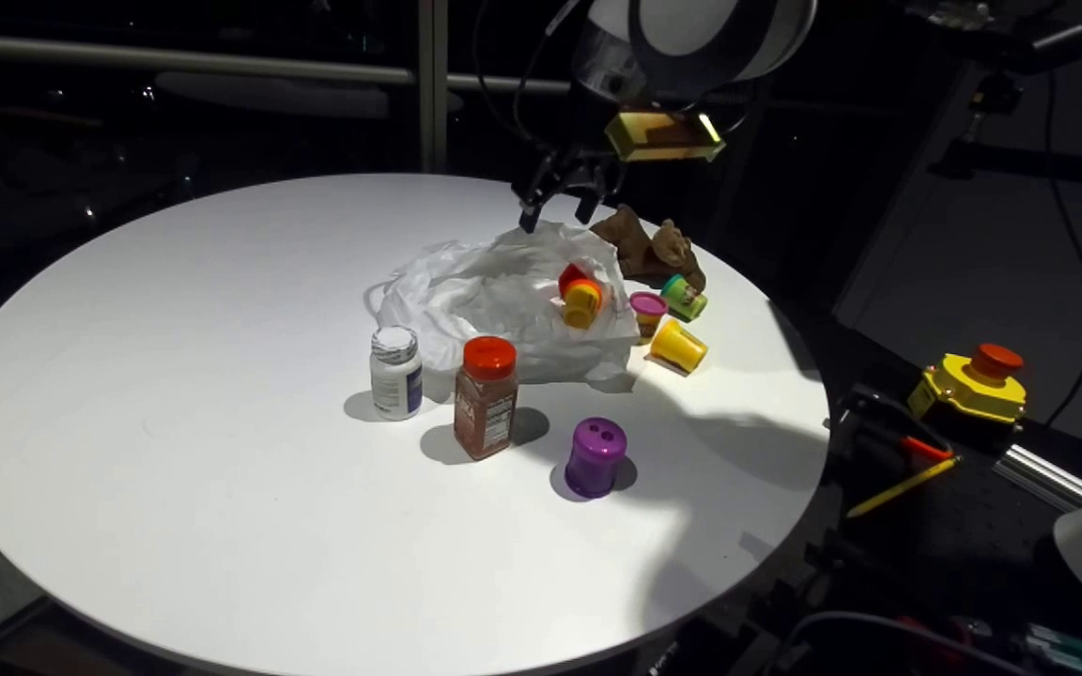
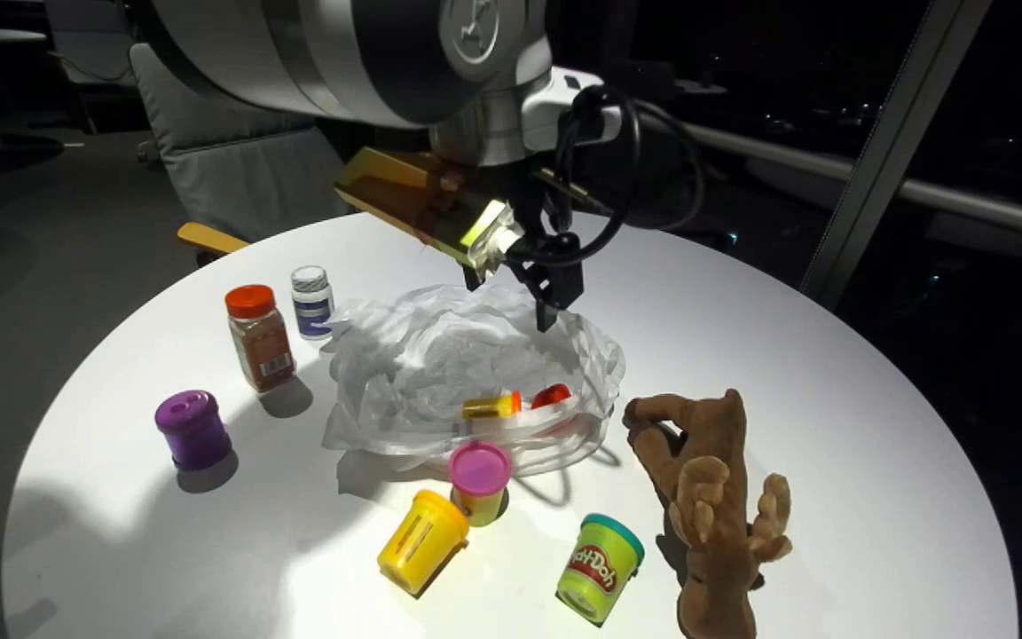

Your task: Remove the contents in the plastic bag and put them on the table.

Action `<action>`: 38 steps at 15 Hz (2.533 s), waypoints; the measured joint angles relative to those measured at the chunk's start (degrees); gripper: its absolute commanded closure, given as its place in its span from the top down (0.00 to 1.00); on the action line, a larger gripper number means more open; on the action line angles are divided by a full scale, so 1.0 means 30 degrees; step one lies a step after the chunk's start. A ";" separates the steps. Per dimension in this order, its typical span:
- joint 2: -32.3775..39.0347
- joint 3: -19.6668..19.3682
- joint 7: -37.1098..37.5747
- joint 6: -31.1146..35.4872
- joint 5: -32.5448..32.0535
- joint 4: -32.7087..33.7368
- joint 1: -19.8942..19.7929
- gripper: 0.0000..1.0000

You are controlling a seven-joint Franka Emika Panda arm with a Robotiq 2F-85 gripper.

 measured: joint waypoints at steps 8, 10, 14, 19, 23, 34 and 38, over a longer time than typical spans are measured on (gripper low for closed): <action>0.4307 -0.2934 0.1577 -0.2065 -0.0121 0.3698 0.3085 1.00; 0.4605 -0.3591 0.2037 -0.2120 -0.0406 0.3920 0.3510 1.00; 0.4731 -0.4168 0.2252 -0.2457 -0.0530 0.3931 0.3739 1.00; 0.5241 -0.4140 0.2244 -0.3225 -0.0530 0.3951 0.3709 0.91; 0.5604 -0.4186 0.2256 -0.3430 -0.0530 0.4002 0.3696 0.53; 0.5690 -0.4642 0.2698 -0.3423 -0.0530 0.4294 0.3515 0.22; 0.5657 -0.4601 0.2714 -0.3372 -0.0490 0.4350 0.3449 0.22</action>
